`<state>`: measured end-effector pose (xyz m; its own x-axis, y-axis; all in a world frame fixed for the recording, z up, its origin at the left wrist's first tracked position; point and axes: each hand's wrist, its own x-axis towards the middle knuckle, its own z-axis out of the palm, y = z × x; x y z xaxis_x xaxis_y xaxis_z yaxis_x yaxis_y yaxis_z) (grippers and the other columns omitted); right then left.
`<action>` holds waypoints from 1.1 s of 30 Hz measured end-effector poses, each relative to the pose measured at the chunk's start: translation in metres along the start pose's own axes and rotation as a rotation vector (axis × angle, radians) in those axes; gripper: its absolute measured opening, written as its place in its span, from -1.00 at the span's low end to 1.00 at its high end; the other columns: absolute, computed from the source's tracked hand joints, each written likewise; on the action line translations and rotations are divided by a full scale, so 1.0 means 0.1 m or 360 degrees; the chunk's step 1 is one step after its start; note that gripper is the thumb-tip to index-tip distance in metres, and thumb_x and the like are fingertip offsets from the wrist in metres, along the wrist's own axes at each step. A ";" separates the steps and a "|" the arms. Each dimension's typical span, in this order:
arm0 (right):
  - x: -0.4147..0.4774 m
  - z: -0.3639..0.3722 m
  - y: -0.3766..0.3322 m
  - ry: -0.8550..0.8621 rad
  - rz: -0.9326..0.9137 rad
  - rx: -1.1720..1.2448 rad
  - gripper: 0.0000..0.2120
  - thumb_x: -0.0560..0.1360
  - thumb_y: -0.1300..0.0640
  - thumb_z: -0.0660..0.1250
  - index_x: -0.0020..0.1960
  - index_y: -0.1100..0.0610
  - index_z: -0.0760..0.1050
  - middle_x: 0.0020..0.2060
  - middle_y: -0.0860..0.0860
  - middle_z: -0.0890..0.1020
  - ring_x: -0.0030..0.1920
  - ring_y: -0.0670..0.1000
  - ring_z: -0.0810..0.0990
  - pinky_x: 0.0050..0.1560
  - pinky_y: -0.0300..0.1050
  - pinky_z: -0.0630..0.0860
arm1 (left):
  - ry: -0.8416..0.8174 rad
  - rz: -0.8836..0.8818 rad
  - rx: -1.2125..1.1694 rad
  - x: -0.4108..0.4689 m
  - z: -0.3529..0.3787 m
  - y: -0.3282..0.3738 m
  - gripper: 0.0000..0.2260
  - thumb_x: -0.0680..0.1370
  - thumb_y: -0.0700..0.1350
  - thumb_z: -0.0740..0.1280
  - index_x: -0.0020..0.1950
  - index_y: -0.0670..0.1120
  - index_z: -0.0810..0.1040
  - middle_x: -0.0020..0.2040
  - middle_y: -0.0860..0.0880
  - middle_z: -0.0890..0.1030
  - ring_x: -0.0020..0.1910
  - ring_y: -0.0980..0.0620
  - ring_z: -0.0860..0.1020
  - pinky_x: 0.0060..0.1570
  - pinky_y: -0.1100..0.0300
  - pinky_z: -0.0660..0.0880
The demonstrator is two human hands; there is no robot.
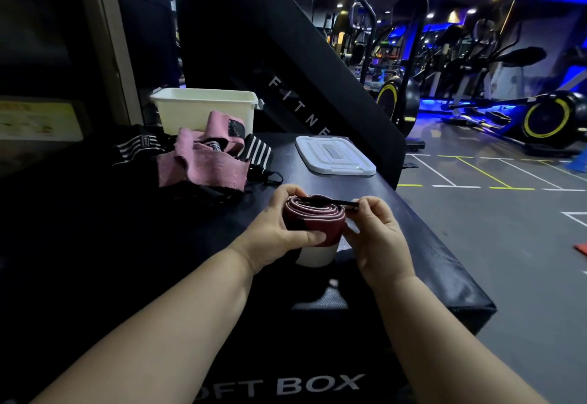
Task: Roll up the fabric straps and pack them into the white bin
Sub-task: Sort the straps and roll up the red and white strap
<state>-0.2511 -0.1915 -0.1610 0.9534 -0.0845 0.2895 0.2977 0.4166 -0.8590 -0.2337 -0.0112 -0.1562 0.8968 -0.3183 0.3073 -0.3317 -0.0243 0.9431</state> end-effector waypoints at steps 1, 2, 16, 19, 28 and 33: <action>-0.01 -0.01 -0.01 -0.0023 0.0027 0.0049 -0.80 0.62 0.19 0.18 -0.16 0.08 0.46 -0.21 0.06 0.55 -0.12 0.00 0.54 -0.06 -0.14 0.51 | 0.0028 -0.0001 0.0002 0.00 0.01 0.01 -0.36 0.19 -0.09 0.58 0.19 0.00 0.38 0.02 0.00 0.53 -0.05 0.15 0.57 0.10 0.15 0.52; -0.01 -0.01 -0.01 -0.0046 0.0047 0.0077 -0.77 0.61 0.20 0.19 -0.21 0.06 0.46 -0.25 0.05 0.51 -0.18 -0.01 0.51 -0.09 -0.15 0.48 | 0.0057 0.0008 0.0028 0.00 0.01 0.02 -0.37 0.19 -0.07 0.57 0.17 0.01 0.39 0.00 0.00 0.53 -0.07 0.17 0.57 0.07 0.17 0.53; -0.02 0.01 -0.03 -0.0380 -0.0133 -0.0527 -0.86 0.37 -0.03 0.43 -0.29 0.02 0.59 -0.19 -0.10 0.54 -0.05 -0.05 0.49 0.09 -0.14 0.37 | 0.0380 0.0023 0.0273 0.02 0.00 -0.03 -0.47 0.15 0.18 0.52 0.03 0.19 0.38 -0.02 0.00 0.60 0.00 0.00 0.59 0.18 -0.10 0.50; -0.03 0.03 -0.04 -0.0332 -0.0169 -0.0560 -0.78 0.48 0.06 0.40 -0.34 0.01 0.61 -0.21 -0.19 0.55 -0.05 -0.13 0.51 0.10 -0.23 0.38 | 0.0417 0.0021 0.0271 0.01 0.02 -0.03 -0.43 0.14 0.19 0.51 0.05 0.14 0.36 -0.04 -0.01 0.60 -0.01 -0.03 0.60 0.17 -0.09 0.51; -0.05 0.04 -0.05 -0.0269 -0.0199 -0.0648 -0.91 0.38 0.07 0.42 -0.28 0.01 0.67 -0.21 -0.08 0.56 -0.08 -0.11 0.54 0.05 -0.25 0.43 | 0.0405 0.0042 0.0252 0.03 0.03 -0.06 -0.45 0.18 0.20 0.51 0.04 0.18 0.31 0.01 -0.06 0.60 0.00 -0.04 0.60 0.18 -0.11 0.50; -0.02 0.02 -0.04 -0.0311 -0.0224 -0.0745 -0.90 0.47 0.06 0.38 -0.16 -0.03 0.68 -0.12 0.08 0.56 0.02 -0.01 0.53 0.18 -0.10 0.40 | 0.0392 0.0056 0.0297 0.03 0.05 -0.05 -0.41 0.16 0.23 0.46 0.07 0.12 0.29 -0.04 0.01 0.57 -0.06 0.06 0.56 0.15 0.00 0.52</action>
<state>-0.2546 -0.1914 -0.1578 0.8893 0.0783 0.4506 0.4544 -0.0393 -0.8899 -0.2304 -0.0165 -0.1603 0.9203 -0.0836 0.3822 -0.3912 -0.1982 0.8987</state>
